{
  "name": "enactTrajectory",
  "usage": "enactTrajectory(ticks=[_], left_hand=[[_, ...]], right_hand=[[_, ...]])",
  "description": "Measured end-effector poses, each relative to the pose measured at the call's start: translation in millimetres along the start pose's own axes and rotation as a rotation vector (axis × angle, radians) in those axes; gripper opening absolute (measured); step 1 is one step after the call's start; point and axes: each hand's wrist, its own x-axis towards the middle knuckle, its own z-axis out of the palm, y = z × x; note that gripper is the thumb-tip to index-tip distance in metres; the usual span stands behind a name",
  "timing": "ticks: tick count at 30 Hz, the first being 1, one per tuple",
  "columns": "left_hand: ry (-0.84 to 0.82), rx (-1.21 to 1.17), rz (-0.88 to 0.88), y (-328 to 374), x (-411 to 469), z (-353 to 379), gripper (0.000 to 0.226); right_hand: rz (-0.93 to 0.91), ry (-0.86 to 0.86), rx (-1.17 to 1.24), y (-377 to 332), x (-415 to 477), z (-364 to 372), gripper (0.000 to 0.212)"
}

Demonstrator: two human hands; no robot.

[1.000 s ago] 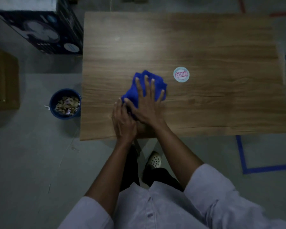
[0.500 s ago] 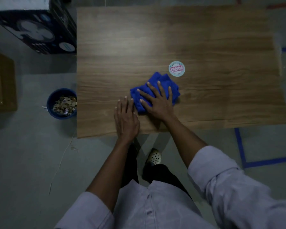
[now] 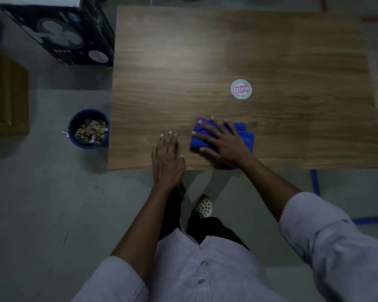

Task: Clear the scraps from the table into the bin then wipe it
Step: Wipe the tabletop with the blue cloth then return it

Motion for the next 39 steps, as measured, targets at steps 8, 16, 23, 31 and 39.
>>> enactTrajectory(ticks=[8, 16, 23, 31, 39], left_hand=[[0.079, -0.224, -0.062, 4, -15, 13, 0.072], [0.109, -0.468, -0.127, -1, -20, 5, 0.066], [0.086, -0.556, -0.237, 1, -29, -11, 0.061], [0.255, -0.431, -0.301, -4, -76, 5, 0.047], [0.423, -0.411, -0.449, -2, -90, -16, 0.026]], right_hand=[[0.635, 0.218, 0.212, -14, -26, 16, 0.07], [0.377, 0.176, 0.362, -130, 12, 34, 0.066], [0.157, 0.158, 0.449, -96, -10, 28, 0.087], [0.561, 0.314, 0.54, -118, -7, 22, 0.074], [-0.052, -0.182, 0.608, -174, 29, 13, 0.053]])
